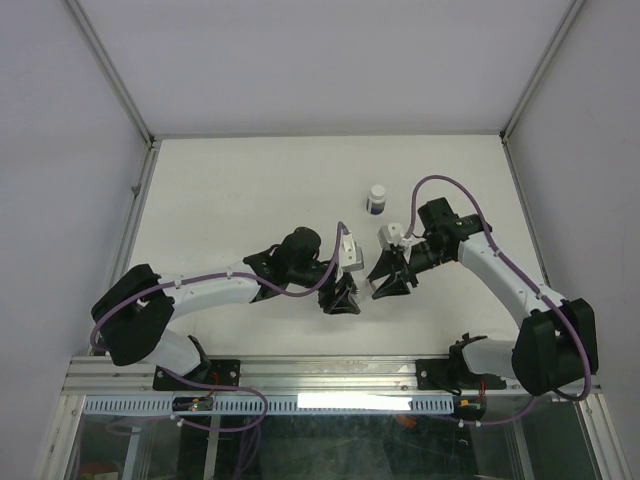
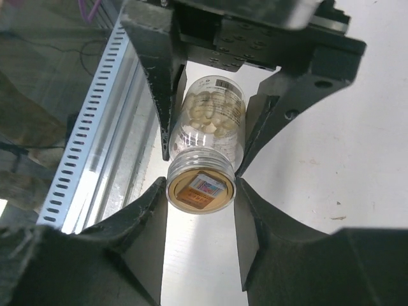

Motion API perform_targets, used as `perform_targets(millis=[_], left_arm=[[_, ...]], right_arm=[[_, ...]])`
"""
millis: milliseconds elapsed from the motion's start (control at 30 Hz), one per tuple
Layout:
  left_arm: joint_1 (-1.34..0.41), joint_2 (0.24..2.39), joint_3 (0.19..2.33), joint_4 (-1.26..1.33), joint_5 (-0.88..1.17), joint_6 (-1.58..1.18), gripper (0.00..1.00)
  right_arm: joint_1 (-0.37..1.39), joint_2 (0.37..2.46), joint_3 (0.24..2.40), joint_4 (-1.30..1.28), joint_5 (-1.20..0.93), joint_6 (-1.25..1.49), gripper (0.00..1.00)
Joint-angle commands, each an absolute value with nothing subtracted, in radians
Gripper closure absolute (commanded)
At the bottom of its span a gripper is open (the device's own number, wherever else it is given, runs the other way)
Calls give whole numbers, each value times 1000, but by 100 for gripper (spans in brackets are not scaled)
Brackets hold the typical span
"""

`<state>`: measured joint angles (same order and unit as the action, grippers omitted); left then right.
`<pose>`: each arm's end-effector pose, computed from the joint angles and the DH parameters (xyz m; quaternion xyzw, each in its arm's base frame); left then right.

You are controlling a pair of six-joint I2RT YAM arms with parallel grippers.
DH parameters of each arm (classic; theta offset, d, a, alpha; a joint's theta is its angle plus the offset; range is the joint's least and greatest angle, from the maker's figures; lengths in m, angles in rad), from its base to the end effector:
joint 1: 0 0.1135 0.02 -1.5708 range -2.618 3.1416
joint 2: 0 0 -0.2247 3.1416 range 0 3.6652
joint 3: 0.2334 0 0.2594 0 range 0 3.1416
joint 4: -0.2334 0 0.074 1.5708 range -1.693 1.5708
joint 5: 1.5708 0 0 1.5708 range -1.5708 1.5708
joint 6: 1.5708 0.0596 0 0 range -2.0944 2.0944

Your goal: Sort the pills into containers

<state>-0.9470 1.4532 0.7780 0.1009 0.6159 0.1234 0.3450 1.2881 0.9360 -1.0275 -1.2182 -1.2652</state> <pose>0.1655 -0.2889 0.1591 0.5515 0.6462 -0.4263 0.3108 0.2002 0.1314 0.2057 -0.6264 0.5264 0.4755 0.3230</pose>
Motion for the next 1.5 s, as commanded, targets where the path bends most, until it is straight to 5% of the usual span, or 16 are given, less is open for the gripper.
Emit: perform_targets(millis=[0,267,867,1000,1133,1467], left_arm=[[-954,1486,844,141,796,132,100],[-954,1455,813,198,647,141,100],[-904,1368,716,262,714,88,100],[-890,1312,689,272,634,50,100],[-844,1260,671,274,587,-20,100],[-739,1153,619,356,484,-102,100]], right_arm=[[341,1209,904,-960,-1204,-1421,85],[341,1228,922,-924,-1209,-1285,80],[207,1213,989,-1019,-1248,-1279,85],[167,1231,992,-677,-955,-702,87],[122,1341,1022,-652,-646,-588,88],[85,1551,1024,-586,-341,-491,85]])
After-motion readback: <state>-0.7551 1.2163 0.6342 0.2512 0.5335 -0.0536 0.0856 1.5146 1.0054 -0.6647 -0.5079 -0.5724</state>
